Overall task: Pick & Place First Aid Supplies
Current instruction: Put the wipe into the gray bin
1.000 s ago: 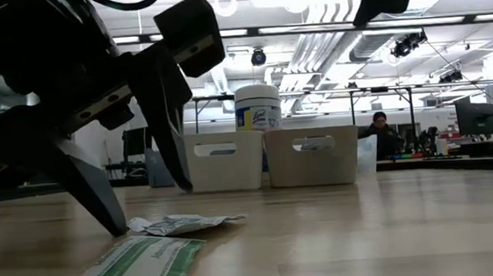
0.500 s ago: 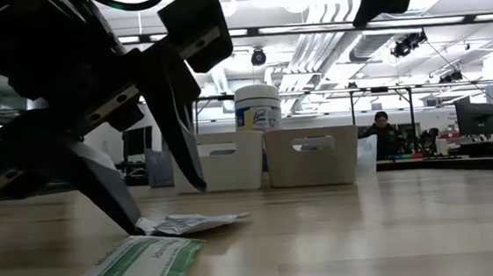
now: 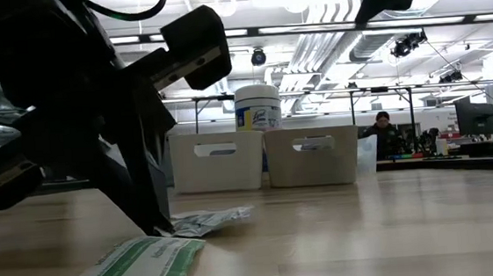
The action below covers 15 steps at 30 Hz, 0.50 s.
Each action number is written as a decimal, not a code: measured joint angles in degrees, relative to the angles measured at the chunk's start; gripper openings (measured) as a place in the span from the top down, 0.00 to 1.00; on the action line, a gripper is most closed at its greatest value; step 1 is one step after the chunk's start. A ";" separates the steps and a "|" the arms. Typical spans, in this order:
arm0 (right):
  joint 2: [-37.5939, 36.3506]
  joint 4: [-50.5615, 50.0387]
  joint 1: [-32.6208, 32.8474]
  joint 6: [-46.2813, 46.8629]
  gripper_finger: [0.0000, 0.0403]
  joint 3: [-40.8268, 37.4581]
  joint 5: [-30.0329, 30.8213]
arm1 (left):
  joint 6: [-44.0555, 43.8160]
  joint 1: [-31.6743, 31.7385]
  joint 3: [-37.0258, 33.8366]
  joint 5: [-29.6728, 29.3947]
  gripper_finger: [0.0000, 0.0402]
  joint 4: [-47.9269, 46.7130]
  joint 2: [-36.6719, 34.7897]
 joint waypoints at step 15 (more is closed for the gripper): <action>0.15 2.98 3.89 0.21 0.39 0.00 1.67 | -3.35 -0.02 2.90 -8.88 1.00 -2.16 -2.41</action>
